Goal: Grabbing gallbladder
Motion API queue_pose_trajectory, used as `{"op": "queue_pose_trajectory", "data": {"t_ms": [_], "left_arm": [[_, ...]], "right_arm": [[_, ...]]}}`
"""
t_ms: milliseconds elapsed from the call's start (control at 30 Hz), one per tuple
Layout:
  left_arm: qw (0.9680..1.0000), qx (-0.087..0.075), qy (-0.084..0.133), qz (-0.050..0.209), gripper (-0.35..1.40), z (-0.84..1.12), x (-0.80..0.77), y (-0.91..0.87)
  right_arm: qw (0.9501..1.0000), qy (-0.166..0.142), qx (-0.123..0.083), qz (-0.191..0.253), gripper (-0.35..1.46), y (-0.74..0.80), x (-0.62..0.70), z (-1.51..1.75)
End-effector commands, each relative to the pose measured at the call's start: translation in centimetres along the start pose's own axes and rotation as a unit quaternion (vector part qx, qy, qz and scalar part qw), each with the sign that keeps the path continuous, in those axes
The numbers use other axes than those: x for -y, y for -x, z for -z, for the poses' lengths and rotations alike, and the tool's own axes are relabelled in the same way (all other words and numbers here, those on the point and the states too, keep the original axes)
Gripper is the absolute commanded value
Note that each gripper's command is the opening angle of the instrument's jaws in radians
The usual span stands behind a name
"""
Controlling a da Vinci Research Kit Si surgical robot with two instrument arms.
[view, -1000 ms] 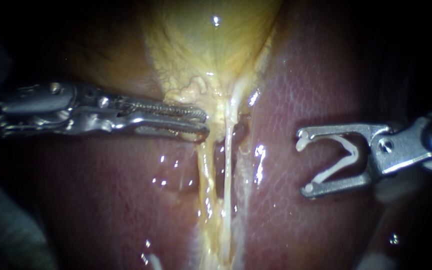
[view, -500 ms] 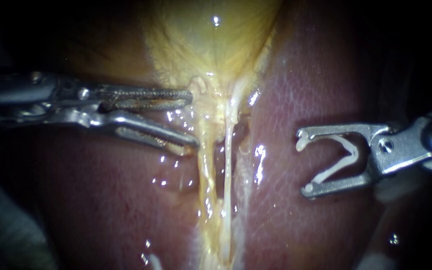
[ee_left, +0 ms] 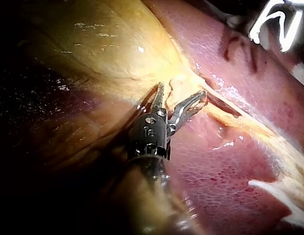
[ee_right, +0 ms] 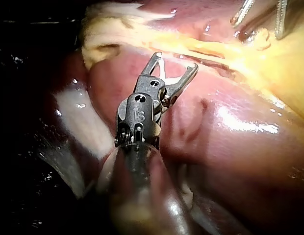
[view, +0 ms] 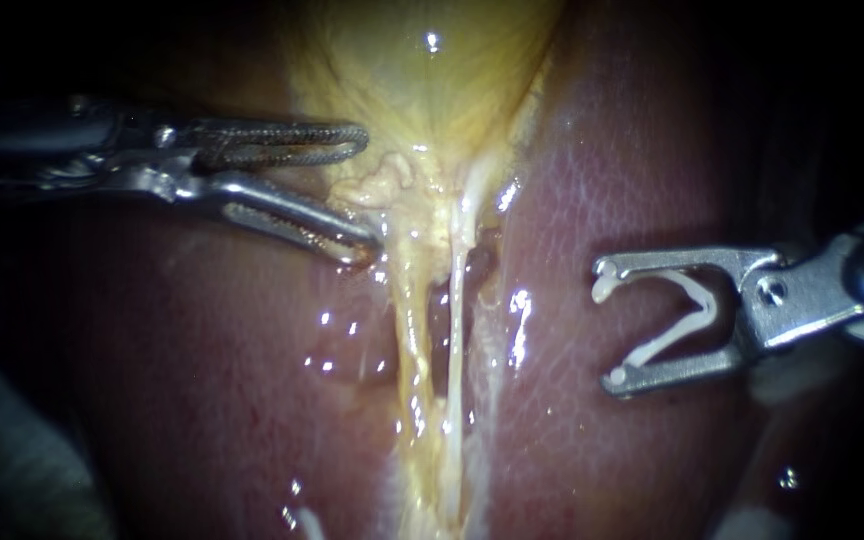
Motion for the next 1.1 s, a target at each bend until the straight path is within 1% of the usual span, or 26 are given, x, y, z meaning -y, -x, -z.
{"op": "queue_pose_trajectory", "data": {"t_ms": [33, 100, 267, 367, 500, 600, 667, 733, 900, 1000, 1100], "left_arm": [[1.0, -0.001, -0.001, -0.001, 0.59, -0.04, 0.01, 0.03], [1.0, -0.001, -0.005, -0.002, 0.56, -0.1, 0.01, 0.07], [1.0, 0.0, 0.002, -0.004, 0.44, -0.22, 0.0, 0.16], [1.0, 0.001, 0.004, -0.004, 0.34, -0.24, -0.03, 0.17], [1.0, 0.001, 0.005, -0.003, 0.29, -0.27, -0.04, 0.15], [1.0, 0.001, 0.004, -0.003, 0.29, -0.29, -0.03, 0.14], [1.0, 0.001, 0.006, -0.004, 0.39, -0.3, -0.02, 0.14], [1.0, 0.002, 0.006, -0.004, 0.44, -0.31, 0.01, 0.16], [0.9999, 0.007, 0.006, -0.007, 0.44, -0.34, 0.11, 0.22], [0.9999, 0.011, 0.005, -0.009, 0.47, -0.34, 0.15, 0.26], [0.9999, 0.013, 0.005, -0.009, 0.42, -0.33, 0.16, 0.27]], "right_arm": [[1.0, 0.0, 0.0, 0.0, 0.48, 0.0, 0.0, 0.0], [1.0, 0.0, 0.0, 0.0, 0.48, 0.0, 0.0, 0.0], [1.0, 0.0, 0.0, 0.0, 0.48, 0.0, 0.0, 0.0], [1.0, 0.0, 0.0, 0.0, 0.48, 0.0, 0.0, 0.0], [1.0, 0.0, 0.0, 0.0, 0.48, 0.0, 0.0, 0.0], [1.0, 0.0, 0.0, 0.0, 0.48, 0.0, 0.0, 0.0], [1.0, 0.0, 0.0, 0.0, 0.48, 0.0, 0.0, -0.01], [1.0, 0.0, 0.0, 0.0, 0.48, 0.0, 0.0, -0.01], [1.0, 0.0, 0.0, 0.0, 0.48, 0.0, 0.0, -0.01], [1.0, 0.0, 0.0, 0.0, 0.48, 0.0, 0.0, -0.01], [1.0, 0.0, 0.0, 0.0, 0.48, 0.0, 0.0, -0.01]]}}
